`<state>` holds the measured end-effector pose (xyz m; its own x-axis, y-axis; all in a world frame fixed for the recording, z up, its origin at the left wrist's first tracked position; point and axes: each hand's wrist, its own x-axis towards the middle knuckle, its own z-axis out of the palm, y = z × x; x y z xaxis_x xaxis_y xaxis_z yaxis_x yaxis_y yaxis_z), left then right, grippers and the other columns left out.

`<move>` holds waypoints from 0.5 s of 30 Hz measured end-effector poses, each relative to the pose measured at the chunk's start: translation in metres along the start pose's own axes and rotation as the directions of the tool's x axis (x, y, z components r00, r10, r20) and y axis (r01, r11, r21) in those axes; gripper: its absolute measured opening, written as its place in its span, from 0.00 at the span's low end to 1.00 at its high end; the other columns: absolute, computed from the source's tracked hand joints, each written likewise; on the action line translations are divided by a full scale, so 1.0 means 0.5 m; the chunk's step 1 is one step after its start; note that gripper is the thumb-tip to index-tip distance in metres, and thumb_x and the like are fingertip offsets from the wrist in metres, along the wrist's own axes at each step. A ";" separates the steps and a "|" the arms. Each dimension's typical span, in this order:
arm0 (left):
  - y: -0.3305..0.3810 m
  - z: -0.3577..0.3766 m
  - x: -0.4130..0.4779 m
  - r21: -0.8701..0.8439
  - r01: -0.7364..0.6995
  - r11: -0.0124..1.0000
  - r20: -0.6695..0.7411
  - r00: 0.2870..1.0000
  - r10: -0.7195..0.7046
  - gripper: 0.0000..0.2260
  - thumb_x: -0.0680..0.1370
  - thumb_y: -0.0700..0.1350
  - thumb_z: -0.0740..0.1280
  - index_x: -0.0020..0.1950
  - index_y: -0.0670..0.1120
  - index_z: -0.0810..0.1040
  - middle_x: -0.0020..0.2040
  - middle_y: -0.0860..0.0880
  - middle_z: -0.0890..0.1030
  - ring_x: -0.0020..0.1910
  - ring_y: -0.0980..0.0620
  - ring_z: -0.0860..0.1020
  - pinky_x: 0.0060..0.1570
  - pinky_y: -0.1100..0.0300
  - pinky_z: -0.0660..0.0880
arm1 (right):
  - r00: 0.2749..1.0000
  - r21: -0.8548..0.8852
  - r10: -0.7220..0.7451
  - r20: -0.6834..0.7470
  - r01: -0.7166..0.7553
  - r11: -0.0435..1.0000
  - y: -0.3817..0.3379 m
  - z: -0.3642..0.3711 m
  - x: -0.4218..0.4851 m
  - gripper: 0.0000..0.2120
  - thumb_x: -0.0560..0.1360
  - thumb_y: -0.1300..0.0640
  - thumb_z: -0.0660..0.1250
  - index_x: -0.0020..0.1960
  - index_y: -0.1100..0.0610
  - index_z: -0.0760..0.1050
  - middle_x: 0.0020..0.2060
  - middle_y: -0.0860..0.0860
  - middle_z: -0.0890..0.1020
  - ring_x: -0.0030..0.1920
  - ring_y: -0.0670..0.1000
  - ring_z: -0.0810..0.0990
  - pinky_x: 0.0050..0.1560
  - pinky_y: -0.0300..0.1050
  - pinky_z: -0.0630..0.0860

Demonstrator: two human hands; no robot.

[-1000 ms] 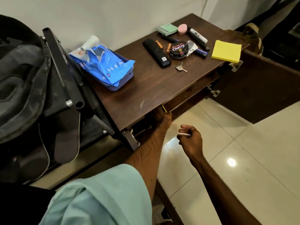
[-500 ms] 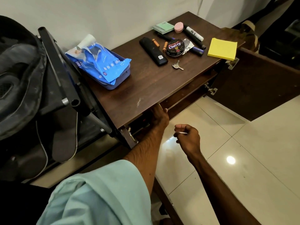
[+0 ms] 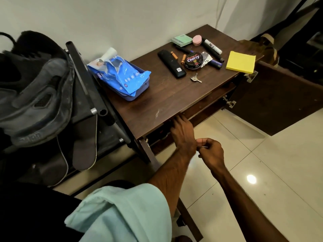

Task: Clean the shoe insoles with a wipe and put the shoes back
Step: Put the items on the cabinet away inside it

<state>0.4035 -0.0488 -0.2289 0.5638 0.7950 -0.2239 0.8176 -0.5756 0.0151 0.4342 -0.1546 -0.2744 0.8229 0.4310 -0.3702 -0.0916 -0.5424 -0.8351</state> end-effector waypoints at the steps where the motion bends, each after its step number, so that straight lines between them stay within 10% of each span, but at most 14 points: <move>1: 0.009 -0.012 -0.022 -0.044 -0.034 0.998 -0.003 0.999 0.034 0.30 0.79 0.49 0.70 0.76 0.38 0.63 0.72 0.38 0.69 0.67 0.44 0.73 0.57 0.55 0.78 | 1.000 -0.001 -0.016 -0.010 0.016 1.000 -0.009 -0.008 -0.004 0.12 0.75 0.71 0.68 0.54 0.61 0.84 0.48 0.55 0.86 0.48 0.55 0.84 0.53 0.54 0.84; 8: 0.026 -0.156 -0.062 -0.182 -0.279 0.943 -0.232 0.944 0.235 0.11 0.76 0.48 0.74 0.54 0.46 0.78 0.52 0.45 0.81 0.52 0.46 0.81 0.41 0.55 0.74 | 0.955 -0.041 -0.242 -0.169 0.239 0.970 -0.084 -0.066 -0.022 0.07 0.76 0.69 0.69 0.48 0.59 0.83 0.41 0.51 0.85 0.43 0.50 0.83 0.48 0.46 0.82; 11: -0.013 -0.216 -0.039 -0.335 -0.242 0.911 -0.366 0.924 0.111 0.06 0.78 0.45 0.69 0.54 0.47 0.76 0.55 0.45 0.79 0.55 0.44 0.79 0.48 0.53 0.75 | 0.900 -0.097 -0.397 -0.181 0.385 0.918 -0.153 -0.068 -0.008 0.07 0.76 0.66 0.70 0.50 0.56 0.83 0.42 0.47 0.85 0.43 0.44 0.82 0.42 0.29 0.75; 15: -0.074 -0.236 0.016 -0.484 -0.141 0.864 -0.344 0.938 -0.040 0.14 0.78 0.47 0.69 0.61 0.46 0.75 0.61 0.45 0.77 0.63 0.45 0.74 0.58 0.53 0.71 | 0.815 -0.148 -0.555 -0.166 0.536 0.831 -0.267 -0.052 0.046 0.09 0.77 0.61 0.72 0.57 0.55 0.82 0.49 0.47 0.84 0.47 0.43 0.81 0.50 0.34 0.77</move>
<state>0.3914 0.0017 -0.1164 0.5364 0.8347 0.1244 0.6833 -0.5161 0.5165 0.4800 -0.0913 -0.1609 0.8147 0.5326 0.2294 0.4477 -0.3264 -0.8325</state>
